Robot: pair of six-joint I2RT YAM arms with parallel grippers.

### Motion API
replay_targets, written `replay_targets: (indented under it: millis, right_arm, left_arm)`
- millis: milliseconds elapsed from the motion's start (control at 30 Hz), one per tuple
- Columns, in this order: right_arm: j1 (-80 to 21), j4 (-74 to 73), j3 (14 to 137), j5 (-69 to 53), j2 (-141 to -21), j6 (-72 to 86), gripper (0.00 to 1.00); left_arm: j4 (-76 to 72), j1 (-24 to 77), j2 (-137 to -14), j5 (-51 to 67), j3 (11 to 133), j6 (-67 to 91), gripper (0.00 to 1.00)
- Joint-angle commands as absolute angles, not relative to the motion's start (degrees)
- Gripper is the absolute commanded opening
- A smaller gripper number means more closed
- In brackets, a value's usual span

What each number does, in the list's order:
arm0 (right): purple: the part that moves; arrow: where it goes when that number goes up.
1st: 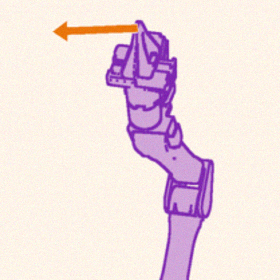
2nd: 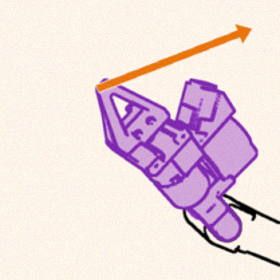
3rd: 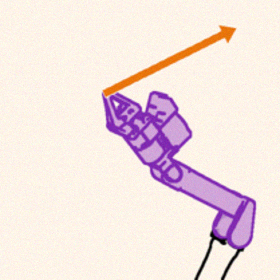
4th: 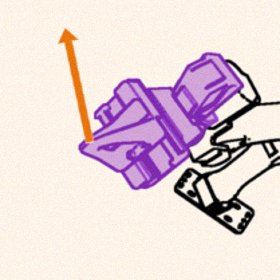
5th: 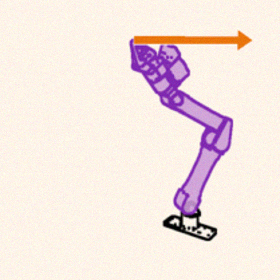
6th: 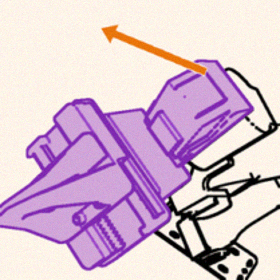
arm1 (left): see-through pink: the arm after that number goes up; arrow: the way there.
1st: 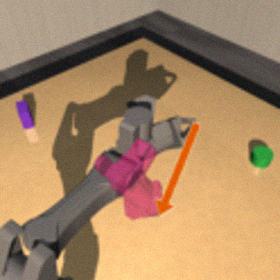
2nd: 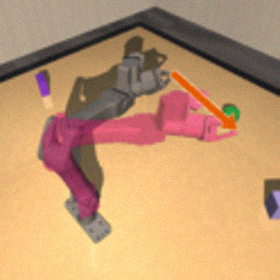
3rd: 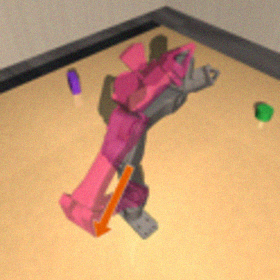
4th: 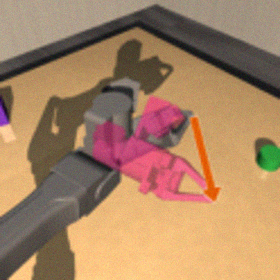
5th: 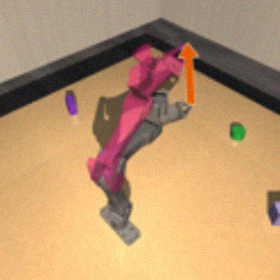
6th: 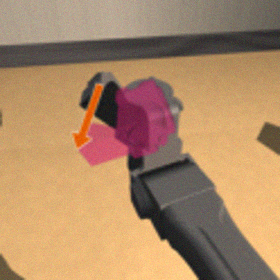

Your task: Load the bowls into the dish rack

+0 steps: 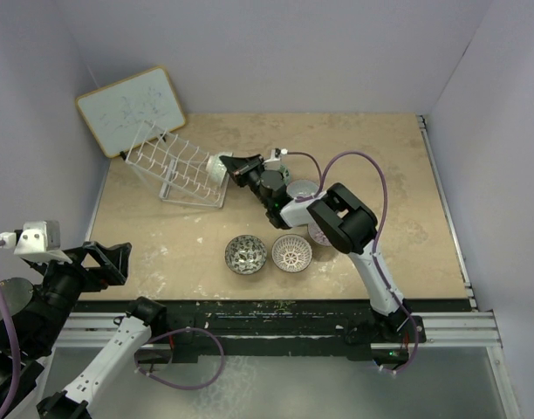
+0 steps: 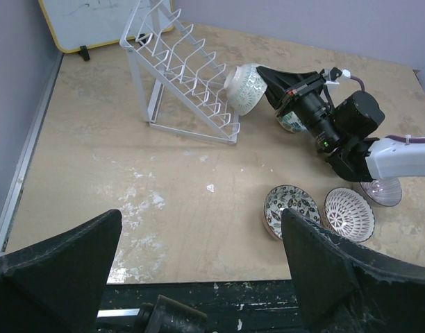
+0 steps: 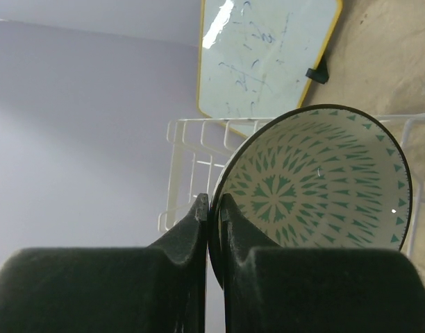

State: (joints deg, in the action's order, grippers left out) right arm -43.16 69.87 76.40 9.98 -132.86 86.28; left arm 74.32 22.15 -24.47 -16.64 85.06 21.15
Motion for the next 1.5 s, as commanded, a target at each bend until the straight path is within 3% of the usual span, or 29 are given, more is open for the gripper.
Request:
replay_targets:
  millis: [0, 500, 1033, 1167, 1333, 1467]
  right_arm:
    - [-44.1, 82.2, 79.9, 5.8, -132.8, 86.5, 0.0]
    - [-44.2, 82.9, 81.0, 3.3, -135.5, 90.7, 0.01]
    - [-44.3, 77.2, 81.8, 0.4, -136.6, 92.7, 0.25]
    - [-44.2, 78.2, 81.5, 0.0, -137.3, 93.7, 0.21]
    - [-44.1, 79.0, 81.7, -0.2, -137.3, 94.4, 0.01]
    - [-44.2, 79.5, 82.0, -0.2, -137.2, 95.1, 0.0]
  left_arm:
    - [71.7, 22.0, -25.3, -16.2, 85.4, 19.5, 0.99]
    - [72.2, 22.0, -24.9, -16.0, 85.4, 20.3, 0.99]
    - [71.9, 21.9, -24.7, -16.3, 84.7, 20.2, 0.99]
    - [71.9, 21.9, -24.7, -16.3, 84.7, 20.1, 0.99]
    - [71.8, 21.9, -24.7, -16.3, 84.6, 20.1, 0.99]
    - [71.8, 21.9, -24.8, -16.3, 84.9, 19.9, 0.99]
